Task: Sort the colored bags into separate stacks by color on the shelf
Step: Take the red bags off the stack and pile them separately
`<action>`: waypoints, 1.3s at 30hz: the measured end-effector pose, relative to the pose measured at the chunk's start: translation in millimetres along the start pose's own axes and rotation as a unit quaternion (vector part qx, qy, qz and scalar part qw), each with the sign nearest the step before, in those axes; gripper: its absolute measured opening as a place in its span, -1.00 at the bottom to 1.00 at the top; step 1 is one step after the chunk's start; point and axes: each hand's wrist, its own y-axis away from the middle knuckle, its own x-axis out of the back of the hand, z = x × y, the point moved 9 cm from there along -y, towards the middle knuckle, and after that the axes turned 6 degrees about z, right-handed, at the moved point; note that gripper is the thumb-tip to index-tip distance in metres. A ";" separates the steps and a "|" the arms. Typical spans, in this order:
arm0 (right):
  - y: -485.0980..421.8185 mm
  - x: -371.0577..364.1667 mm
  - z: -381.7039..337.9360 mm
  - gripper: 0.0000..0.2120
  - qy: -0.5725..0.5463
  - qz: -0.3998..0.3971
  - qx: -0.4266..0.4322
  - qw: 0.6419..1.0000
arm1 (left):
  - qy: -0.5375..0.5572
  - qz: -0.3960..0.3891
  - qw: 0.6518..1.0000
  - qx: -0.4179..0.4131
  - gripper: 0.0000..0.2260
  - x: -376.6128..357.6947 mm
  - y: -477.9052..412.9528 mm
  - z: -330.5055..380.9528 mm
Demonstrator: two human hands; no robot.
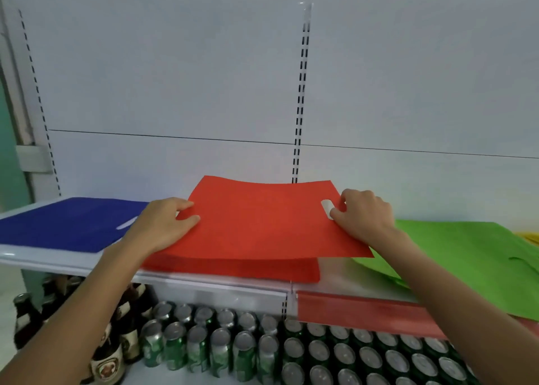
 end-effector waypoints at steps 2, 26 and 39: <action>4.4 -9.6 -24.0 -0.57 0.005 0.000 0.002 1.000 | -0.003 -0.009 1.000 0.003 -0.61 4.2 -4.2 -25.7; 34.9 -79.5 -64.6 -0.61 -0.010 -0.057 -0.051 0.997 | -0.109 -0.096 0.989 -0.015 -0.58 -37.5 -16.0 -109.2; 35.3 -82.0 -60.5 -0.65 -0.011 -0.052 -0.053 0.997 | -0.150 -0.078 0.985 -0.010 -0.60 -42.9 -16.1 -109.3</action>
